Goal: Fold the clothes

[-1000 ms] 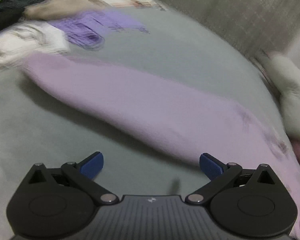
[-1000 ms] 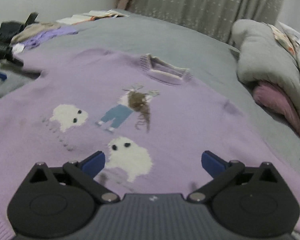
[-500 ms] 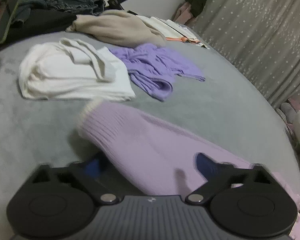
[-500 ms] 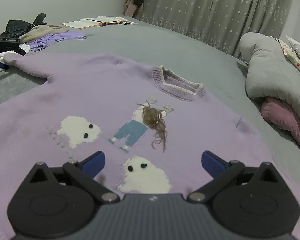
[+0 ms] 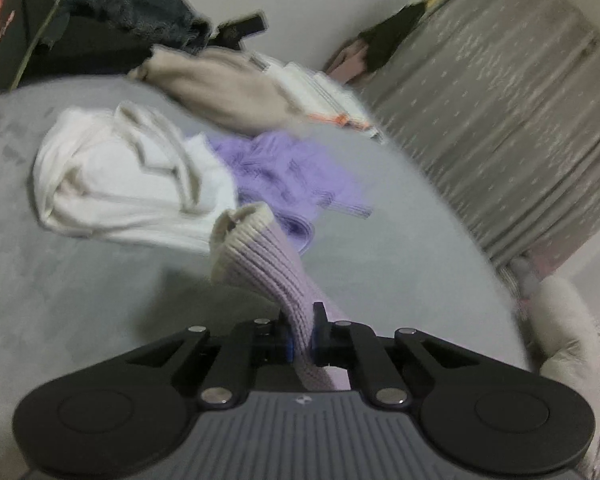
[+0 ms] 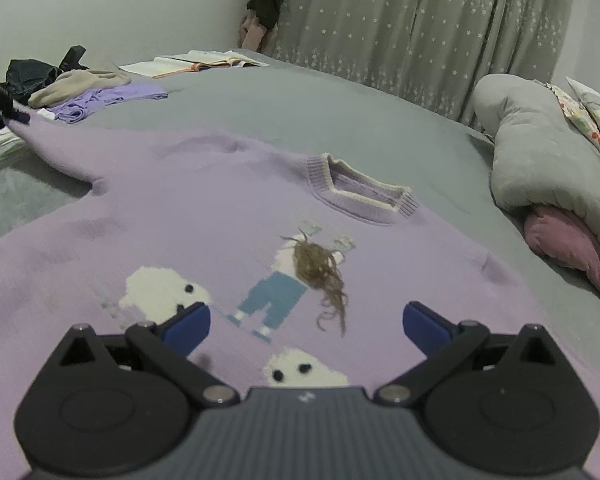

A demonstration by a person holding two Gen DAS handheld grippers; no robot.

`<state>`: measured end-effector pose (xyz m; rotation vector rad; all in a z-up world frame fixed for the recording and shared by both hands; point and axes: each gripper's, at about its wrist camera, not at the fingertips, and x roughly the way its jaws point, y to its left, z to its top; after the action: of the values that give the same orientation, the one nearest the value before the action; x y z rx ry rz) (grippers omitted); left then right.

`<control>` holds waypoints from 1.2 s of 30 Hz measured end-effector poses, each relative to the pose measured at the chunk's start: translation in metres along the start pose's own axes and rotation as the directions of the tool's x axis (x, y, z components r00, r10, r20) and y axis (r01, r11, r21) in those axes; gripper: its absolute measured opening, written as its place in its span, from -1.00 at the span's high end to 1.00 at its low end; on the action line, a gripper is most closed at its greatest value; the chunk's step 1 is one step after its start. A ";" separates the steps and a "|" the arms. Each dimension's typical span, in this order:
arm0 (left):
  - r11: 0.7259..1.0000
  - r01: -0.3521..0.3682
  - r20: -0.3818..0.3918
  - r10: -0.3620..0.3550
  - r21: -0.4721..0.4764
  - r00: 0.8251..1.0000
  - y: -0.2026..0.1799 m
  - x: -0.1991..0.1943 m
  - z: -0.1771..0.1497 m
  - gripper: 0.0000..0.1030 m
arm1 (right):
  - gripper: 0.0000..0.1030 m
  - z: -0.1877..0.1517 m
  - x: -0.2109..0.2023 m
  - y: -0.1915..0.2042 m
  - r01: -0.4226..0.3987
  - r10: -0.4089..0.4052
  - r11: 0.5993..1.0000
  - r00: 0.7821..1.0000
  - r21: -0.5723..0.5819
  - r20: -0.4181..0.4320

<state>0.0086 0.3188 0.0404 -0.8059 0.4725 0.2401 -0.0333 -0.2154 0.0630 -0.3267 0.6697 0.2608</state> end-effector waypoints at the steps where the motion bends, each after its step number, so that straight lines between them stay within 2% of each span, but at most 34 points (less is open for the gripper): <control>1: 1.000 -0.001 0.005 0.001 0.004 1.000 -0.001 -0.001 0.000 0.91 | -1.00 0.000 0.000 0.001 -0.004 0.004 1.000 1.000 0.003 0.002; 4: 0.998 -0.060 -0.024 0.061 0.030 0.998 0.002 0.008 -0.005 0.91 | -1.00 0.002 0.003 0.003 -0.021 0.021 1.000 1.000 0.023 0.007; 9: 0.990 -0.144 -0.103 0.143 0.005 0.984 0.024 0.024 -0.014 0.90 | -1.00 0.007 0.010 0.010 -0.033 0.032 0.998 0.999 0.053 0.020; 15: 0.990 -0.141 -0.125 0.140 0.001 0.982 0.027 0.023 -0.016 0.89 | -1.00 0.018 0.018 0.019 -0.014 0.010 0.998 0.998 0.064 0.061; 18: 0.991 -0.131 -0.136 0.129 -0.002 0.982 0.030 0.021 -0.017 0.88 | -1.00 0.034 0.033 0.031 -0.035 0.030 0.996 0.997 0.083 0.067; 22: 0.992 -0.123 -0.142 0.124 0.014 0.982 0.028 0.020 -0.016 0.88 | -1.00 0.082 0.067 0.067 -0.103 0.096 0.993 0.989 0.053 0.113; 24: 0.993 -0.116 -0.147 0.116 0.007 0.982 0.029 0.019 -0.015 0.87 | -0.96 0.109 0.090 0.075 -0.160 0.147 0.982 0.981 0.101 0.123; 25: 0.993 -0.114 -0.148 0.113 0.002 0.982 0.030 0.019 -0.015 0.87 | -0.82 0.121 0.101 0.079 -0.182 0.168 0.976 0.978 0.122 0.121; 26: 0.994 -0.112 -0.150 0.110 -0.004 0.982 0.031 0.019 -0.015 0.87 | -0.54 0.133 0.113 0.082 -0.202 0.187 0.970 0.976 0.135 0.113; 27: 0.994 -0.108 -0.155 0.105 -0.014 0.982 0.031 0.019 -0.015 0.87 | -0.40 0.147 0.129 0.088 -0.220 0.208 0.966 0.973 0.137 0.097; 28: 0.994 -0.104 -0.159 0.100 -0.017 0.982 0.032 0.019 -0.014 0.87 | -0.14 0.163 0.148 0.096 -0.231 0.225 0.966 0.972 0.113 0.069; 29: 0.995 -0.099 -0.163 0.095 -0.018 0.982 0.032 0.019 -0.012 0.87 | -0.05 0.170 0.158 0.102 -0.226 0.223 0.971 0.973 0.083 0.054; 31: 0.996 -0.088 -0.171 0.083 -0.023 0.982 0.033 0.020 -0.010 0.87 | -0.06 0.188 0.183 0.121 -0.206 0.207 0.978 0.978 -0.039 0.017; 33: 0.997 -0.070 -0.171 0.064 -0.026 0.983 0.032 0.019 -0.007 0.87 | -0.15 0.199 0.200 0.139 -0.237 0.239 0.958 0.971 -0.161 -0.007; 34: 0.998 -0.061 -0.170 0.056 -0.025 0.984 0.031 0.018 -0.005 0.87 | -0.32 0.203 0.205 0.146 -0.258 0.261 0.943 0.965 -0.210 -0.017; 35: 0.998 -0.055 -0.167 0.051 -0.021 0.985 0.030 0.018 -0.004 0.87 | -0.60 0.204 0.207 0.152 -0.273 0.276 0.930 0.961 -0.246 -0.023; 36: 0.999 -0.050 -0.166 0.047 -0.014 0.985 0.028 0.019 -0.002 0.87 | -0.71 0.205 0.210 0.160 -0.289 0.292 0.912 0.956 -0.291 -0.031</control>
<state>0.0135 0.3364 0.0120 -0.8364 0.6474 0.2235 0.1859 0.0357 0.0451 -0.5093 0.6665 0.6515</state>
